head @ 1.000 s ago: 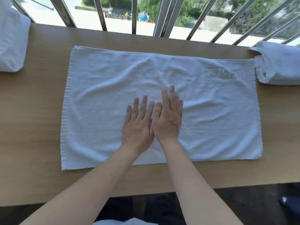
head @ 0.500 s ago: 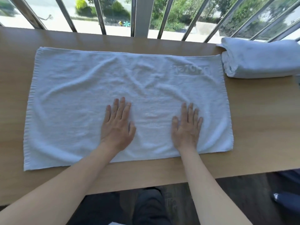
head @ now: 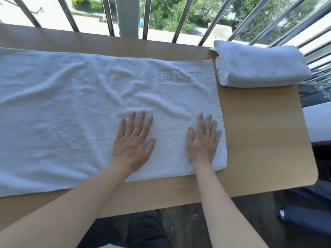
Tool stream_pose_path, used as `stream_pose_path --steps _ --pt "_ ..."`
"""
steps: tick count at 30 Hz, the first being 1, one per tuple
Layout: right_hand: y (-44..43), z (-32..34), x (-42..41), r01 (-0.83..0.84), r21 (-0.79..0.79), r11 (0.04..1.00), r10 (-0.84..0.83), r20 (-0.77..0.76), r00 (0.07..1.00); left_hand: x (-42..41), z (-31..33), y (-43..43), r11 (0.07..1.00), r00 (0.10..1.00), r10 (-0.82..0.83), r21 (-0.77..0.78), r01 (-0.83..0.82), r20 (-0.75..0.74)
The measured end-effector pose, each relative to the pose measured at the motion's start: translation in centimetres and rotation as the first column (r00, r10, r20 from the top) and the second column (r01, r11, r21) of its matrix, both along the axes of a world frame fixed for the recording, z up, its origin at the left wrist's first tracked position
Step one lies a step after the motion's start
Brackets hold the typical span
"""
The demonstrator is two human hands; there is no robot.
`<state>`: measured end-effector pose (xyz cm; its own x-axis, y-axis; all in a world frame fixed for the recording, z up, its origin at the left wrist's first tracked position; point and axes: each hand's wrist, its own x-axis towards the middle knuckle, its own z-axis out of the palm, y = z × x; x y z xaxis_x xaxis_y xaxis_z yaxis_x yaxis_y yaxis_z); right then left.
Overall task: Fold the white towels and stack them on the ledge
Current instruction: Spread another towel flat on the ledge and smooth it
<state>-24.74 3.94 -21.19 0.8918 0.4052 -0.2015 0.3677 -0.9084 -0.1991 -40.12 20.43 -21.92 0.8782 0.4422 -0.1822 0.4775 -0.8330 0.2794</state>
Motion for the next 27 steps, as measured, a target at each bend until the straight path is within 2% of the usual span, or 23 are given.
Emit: stream_pose_path --steps 3,5,7,9,12,16,17,19,21,22,27 --pt "3.8 0.5 0.9 -0.163 0.144 0.976 0.153 0.075 0.985 4.0 0.5 -0.4 0.998 0.993 0.058 -0.008 -0.057 0.099" --pt "6.6 0.4 2.3 -0.266 0.187 0.946 0.257 0.071 0.964 6.8 0.4 -0.1 0.995 0.99 0.099 -0.008 -0.098 0.099" --pt "8.5 -0.1 4.6 -0.346 0.158 0.925 0.347 0.022 0.937 8.2 -0.3 0.0 0.992 0.992 0.125 0.02 -0.125 0.033" --pt "9.0 -0.8 7.3 -0.422 0.061 0.905 0.422 0.012 0.907 8.3 -1.0 -0.1 0.992 0.994 0.109 0.071 -0.109 0.005" --pt "9.0 -1.2 11.9 -0.376 -0.006 0.927 0.376 0.026 0.926 8.3 -1.1 -0.2 0.991 0.995 0.096 0.093 -0.098 0.029" --pt "10.1 -0.6 15.3 -0.144 0.02 0.989 0.145 -0.049 0.988 8.7 -1.0 -0.1 0.989 0.995 0.089 0.118 -0.093 0.039" --pt "10.5 -0.3 14.5 -0.138 0.059 0.989 0.141 -0.053 0.989 8.7 -0.9 -0.1 0.988 0.996 0.085 0.126 -0.089 0.035" --pt "11.0 -0.1 11.7 -0.26 0.127 0.957 0.263 -0.008 0.965 8.6 -0.9 -0.1 0.987 0.996 0.082 0.137 -0.086 0.033" --pt "10.7 -0.4 9.4 -0.424 0.09 0.901 0.423 0.028 0.905 8.7 -0.9 -0.1 0.986 0.995 0.087 0.141 -0.092 0.038" --pt "10.6 -0.7 9.3 -0.45 0.056 0.891 0.449 0.033 0.893 8.7 -0.9 0.0 0.985 0.995 0.088 0.143 -0.093 0.039" --pt "10.5 -1.1 13.8 -0.298 -0.002 0.954 0.298 0.013 0.954 8.6 -0.8 0.0 0.987 0.995 0.087 0.129 -0.093 0.046"
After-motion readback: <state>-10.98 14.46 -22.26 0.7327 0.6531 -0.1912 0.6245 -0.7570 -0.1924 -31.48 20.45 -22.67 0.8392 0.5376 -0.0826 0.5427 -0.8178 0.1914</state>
